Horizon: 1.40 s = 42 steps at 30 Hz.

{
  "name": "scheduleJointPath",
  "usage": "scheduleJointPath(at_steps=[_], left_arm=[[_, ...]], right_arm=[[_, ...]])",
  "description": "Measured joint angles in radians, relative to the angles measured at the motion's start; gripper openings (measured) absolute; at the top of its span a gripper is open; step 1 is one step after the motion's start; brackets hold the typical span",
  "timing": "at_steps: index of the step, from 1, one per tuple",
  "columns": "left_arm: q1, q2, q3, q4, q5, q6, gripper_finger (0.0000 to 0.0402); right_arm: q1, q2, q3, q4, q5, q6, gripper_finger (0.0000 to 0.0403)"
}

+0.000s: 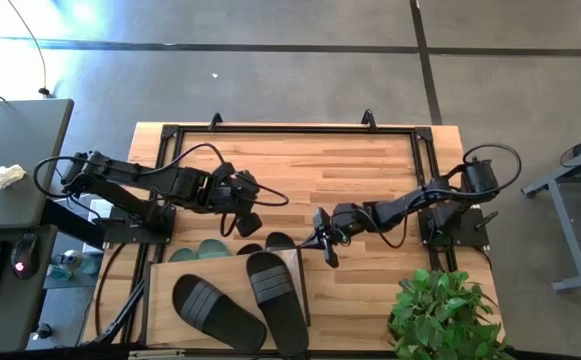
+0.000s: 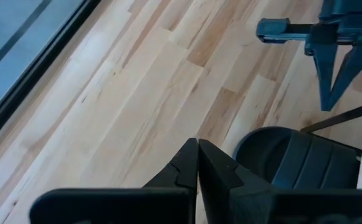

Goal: Pick and place slides into the shelf
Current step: Adjust the shelf

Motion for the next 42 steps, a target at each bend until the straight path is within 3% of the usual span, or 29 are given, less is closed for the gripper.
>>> scheduleJointPath(at_steps=[25, 34, 42], left_arm=[[0.000, 0.000, 0.000, -0.002, 0.027, 0.005, 0.0001], [0.000, 0.000, 0.000, -0.002, 0.034, 0.006, 0.0001], [0.000, 0.000, 0.000, 0.000, 0.042, 0.007, 0.0001]], right_arm=[[0.137, 0.000, 0.000, 0.007, 0.100, 0.029, 0.0000], [0.111, -0.001, 0.000, -0.024, 0.182, 0.018, 0.0000], [0.066, -0.001, 0.000, -0.008, 0.159, -0.060, 0.0000]])
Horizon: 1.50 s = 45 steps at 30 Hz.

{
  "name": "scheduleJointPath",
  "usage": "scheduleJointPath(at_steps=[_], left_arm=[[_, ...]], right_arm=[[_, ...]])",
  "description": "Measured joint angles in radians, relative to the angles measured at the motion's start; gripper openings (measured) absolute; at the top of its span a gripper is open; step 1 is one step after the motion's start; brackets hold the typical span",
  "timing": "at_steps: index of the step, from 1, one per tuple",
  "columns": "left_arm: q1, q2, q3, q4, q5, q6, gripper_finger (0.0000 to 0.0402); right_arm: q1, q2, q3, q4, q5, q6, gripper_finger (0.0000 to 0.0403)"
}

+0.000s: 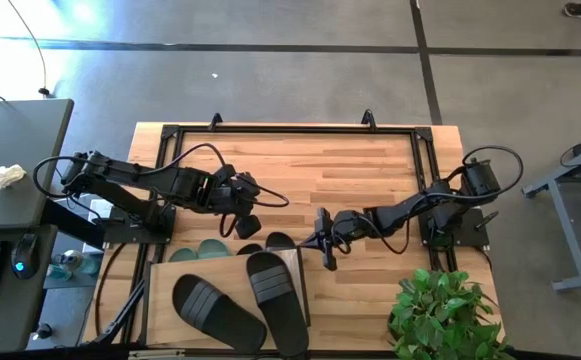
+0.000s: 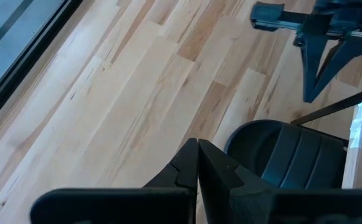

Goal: Pick and place slides into the shelf
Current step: Adjust the shelf

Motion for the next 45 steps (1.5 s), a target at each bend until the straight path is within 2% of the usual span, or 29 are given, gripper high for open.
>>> scheduleJointPath(at_steps=[7, 29, 32, 39, 45], left_arm=[[0.000, 0.000, 0.000, 0.002, 0.005, -0.005, 0.0002], [0.000, 0.000, 0.000, 0.002, 0.041, -0.009, 0.0003], [0.000, 0.000, 0.000, 0.002, 0.041, -0.009, 0.0003], [0.000, 0.000, 0.000, 0.002, 0.040, -0.009, 0.0003], [0.000, 0.000, 0.000, 0.002, 0.037, -0.009, 0.0003]], right_arm=[[-0.008, 0.000, 0.000, 0.038, -0.096, -0.028, 0.0000], [0.084, 0.000, -0.001, 0.046, -0.074, -0.015, 0.0000], [0.089, 0.000, 0.000, 0.037, -0.043, 0.001, 0.0000], [-0.007, 0.000, 0.000, -0.045, -0.035, 0.011, 0.0000], [-0.130, 0.026, 0.000, -0.072, -0.146, 0.010, 0.0000]])
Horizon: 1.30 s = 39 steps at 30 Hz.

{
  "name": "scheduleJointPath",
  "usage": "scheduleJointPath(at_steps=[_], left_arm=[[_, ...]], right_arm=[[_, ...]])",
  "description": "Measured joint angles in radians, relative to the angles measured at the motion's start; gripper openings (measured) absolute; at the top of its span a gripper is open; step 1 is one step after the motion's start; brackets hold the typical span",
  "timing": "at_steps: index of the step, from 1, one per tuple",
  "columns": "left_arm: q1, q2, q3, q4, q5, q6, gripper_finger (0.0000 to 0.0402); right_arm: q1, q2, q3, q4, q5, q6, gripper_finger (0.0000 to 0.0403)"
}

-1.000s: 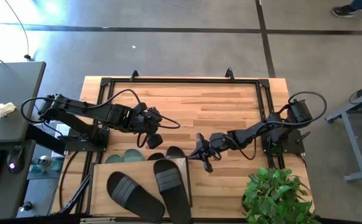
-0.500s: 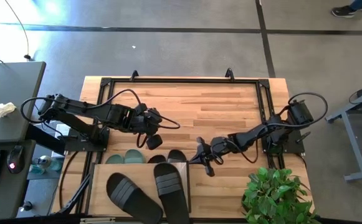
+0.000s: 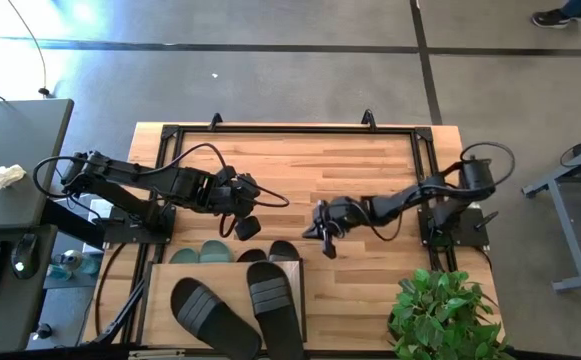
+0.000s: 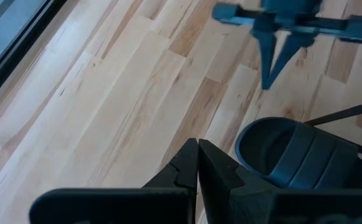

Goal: Pick and place slides into the shelf
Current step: Adjust the shelf

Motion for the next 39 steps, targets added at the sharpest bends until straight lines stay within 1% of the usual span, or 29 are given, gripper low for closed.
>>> scheduleJointPath(at_steps=[3, 8, 11, 13, 18, 25, 39], left_arm=[[0.000, 0.000, 0.000, 0.000, 0.000, 0.000, 0.0003], [0.000, 0.000, 0.000, 0.000, 0.000, 0.002, 0.0003], [0.000, 0.000, 0.000, -0.001, 0.000, 0.004, 0.0003], [0.000, 0.000, 0.000, -0.001, 0.000, 0.009, 0.0003], [0.000, 0.000, 0.000, -0.001, -0.001, 0.019, 0.0003], [0.000, 0.000, 0.000, 0.000, -0.001, 0.026, 0.0003], [0.000, 0.000, 0.000, 0.000, -0.001, 0.034, 0.0003]], right_arm=[[-0.027, 0.062, 0.009, 0.036, -0.075, 0.008, 0.0000], [-0.032, 0.169, 0.077, 0.045, -0.065, -0.035, 0.0000], [-0.033, 0.222, 0.141, 0.055, -0.086, -0.048, 0.0000], [-0.032, 0.263, 0.185, 0.039, -0.102, -0.057, 0.0000], [-0.015, 0.334, 0.264, 0.004, -0.093, -0.082, 0.0000], [0.017, 0.333, 0.266, -0.022, -0.009, -0.098, 0.0000], [0.025, 0.330, 0.266, -0.038, -0.003, -0.081, 0.0000]])
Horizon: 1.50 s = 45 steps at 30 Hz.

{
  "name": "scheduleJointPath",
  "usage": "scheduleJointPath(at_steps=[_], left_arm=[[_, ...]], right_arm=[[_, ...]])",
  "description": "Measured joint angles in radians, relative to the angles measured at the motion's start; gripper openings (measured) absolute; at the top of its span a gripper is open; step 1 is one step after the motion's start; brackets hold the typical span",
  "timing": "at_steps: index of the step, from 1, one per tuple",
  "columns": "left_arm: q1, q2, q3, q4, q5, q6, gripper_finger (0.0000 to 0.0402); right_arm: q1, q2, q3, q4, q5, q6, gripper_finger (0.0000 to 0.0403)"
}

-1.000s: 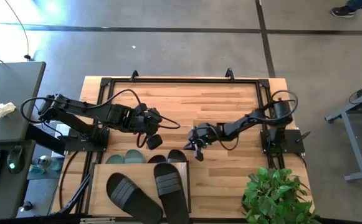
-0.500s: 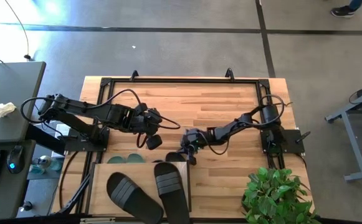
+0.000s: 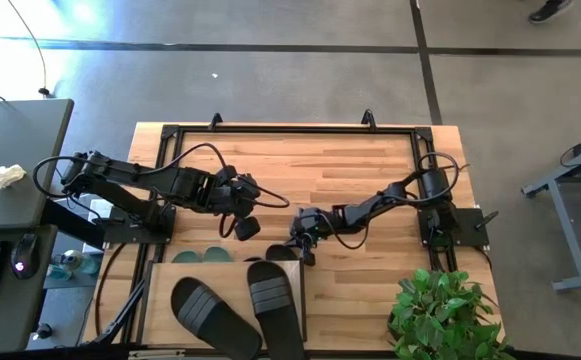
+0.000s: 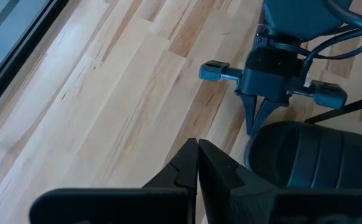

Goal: Pick and place slides into the shelf
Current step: Adjust the shelf, then adjust the black slipper on the shelf

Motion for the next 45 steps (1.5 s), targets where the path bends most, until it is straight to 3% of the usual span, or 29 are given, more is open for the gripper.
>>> scheduleJointPath(at_steps=[8, 36, 45], left_arm=[[0.000, 0.000, 0.000, 0.000, 0.000, 0.000, 0.0003], [0.000, 0.000, 0.000, 0.004, -0.011, 0.000, 0.0003], [-0.001, -0.006, 0.063, 0.027, -0.004, 0.027, 0.0003]], right_arm=[[0.037, -0.012, 0.002, -0.038, 0.072, 0.019, 0.0000], [0.058, -0.086, 0.001, -0.099, 0.145, -0.026, 0.0000], [0.014, -0.171, 0.001, -0.218, 0.265, -0.035, 0.0000]])
